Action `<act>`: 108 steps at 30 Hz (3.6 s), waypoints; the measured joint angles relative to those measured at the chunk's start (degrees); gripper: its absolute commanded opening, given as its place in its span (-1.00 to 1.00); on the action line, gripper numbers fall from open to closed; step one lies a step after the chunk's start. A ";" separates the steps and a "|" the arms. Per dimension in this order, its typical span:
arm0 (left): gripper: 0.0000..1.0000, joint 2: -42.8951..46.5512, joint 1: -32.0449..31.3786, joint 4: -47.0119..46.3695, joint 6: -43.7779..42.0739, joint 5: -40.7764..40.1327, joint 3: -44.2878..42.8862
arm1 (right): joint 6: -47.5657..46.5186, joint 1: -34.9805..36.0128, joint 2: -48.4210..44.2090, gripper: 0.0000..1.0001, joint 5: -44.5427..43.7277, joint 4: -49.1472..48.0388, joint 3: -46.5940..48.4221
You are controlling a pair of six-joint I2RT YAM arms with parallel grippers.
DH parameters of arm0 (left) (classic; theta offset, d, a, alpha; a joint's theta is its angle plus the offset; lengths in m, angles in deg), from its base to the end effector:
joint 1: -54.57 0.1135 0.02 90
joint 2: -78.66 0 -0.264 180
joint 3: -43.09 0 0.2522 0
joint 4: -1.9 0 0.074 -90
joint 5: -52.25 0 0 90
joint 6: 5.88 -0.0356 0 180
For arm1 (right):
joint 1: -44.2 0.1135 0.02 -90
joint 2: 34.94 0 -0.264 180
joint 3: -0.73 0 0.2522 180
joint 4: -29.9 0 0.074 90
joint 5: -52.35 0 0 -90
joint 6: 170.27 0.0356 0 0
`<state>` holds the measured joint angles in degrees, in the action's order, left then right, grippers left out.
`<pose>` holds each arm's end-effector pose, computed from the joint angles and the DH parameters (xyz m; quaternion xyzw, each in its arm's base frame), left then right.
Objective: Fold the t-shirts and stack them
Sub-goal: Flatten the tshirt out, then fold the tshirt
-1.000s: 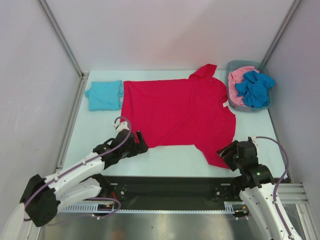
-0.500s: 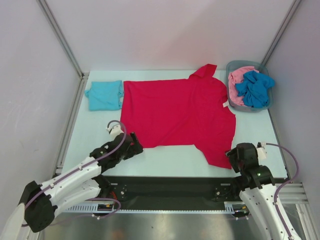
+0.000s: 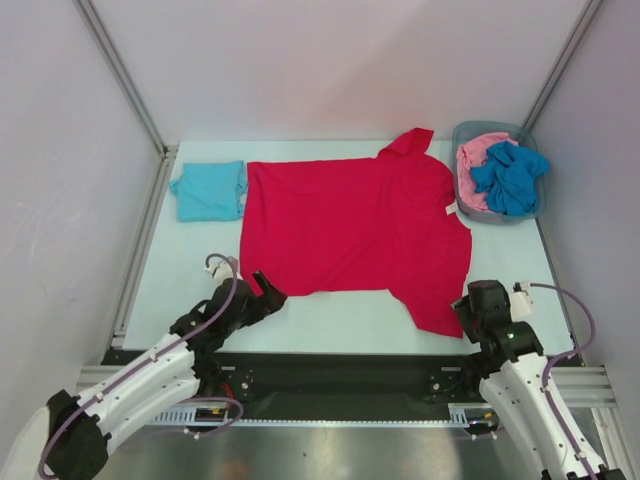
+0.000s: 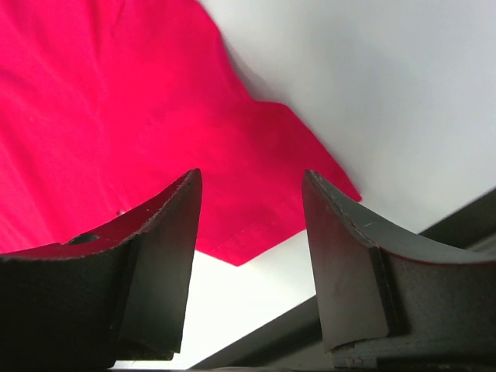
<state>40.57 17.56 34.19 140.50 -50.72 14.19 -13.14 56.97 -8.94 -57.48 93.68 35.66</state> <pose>0.1187 -0.0795 0.1641 -0.1981 0.8851 -0.2265 0.3549 0.0941 0.0089 0.1805 0.4752 0.8116 0.0652 0.3334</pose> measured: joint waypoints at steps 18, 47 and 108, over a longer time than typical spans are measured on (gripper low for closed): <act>0.99 2.89 6.23 -12.74 -0.46 12.20 7.91 | -3.26 0.00 -17.40 0.09 8.39 3.58 -4.44; 1.00 -15.19 10.75 -23.96 -4.50 20.52 3.32 | -4.96 -0.37 6.78 0.14 6.49 -2.84 -0.15; 1.00 -10.67 10.84 -21.24 -5.68 22.73 0.66 | -2.54 -4.11 17.75 0.11 2.38 -0.07 2.21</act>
<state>29.91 28.40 12.94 134.82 -27.99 14.85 -15.67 52.86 8.80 -55.10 93.62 37.87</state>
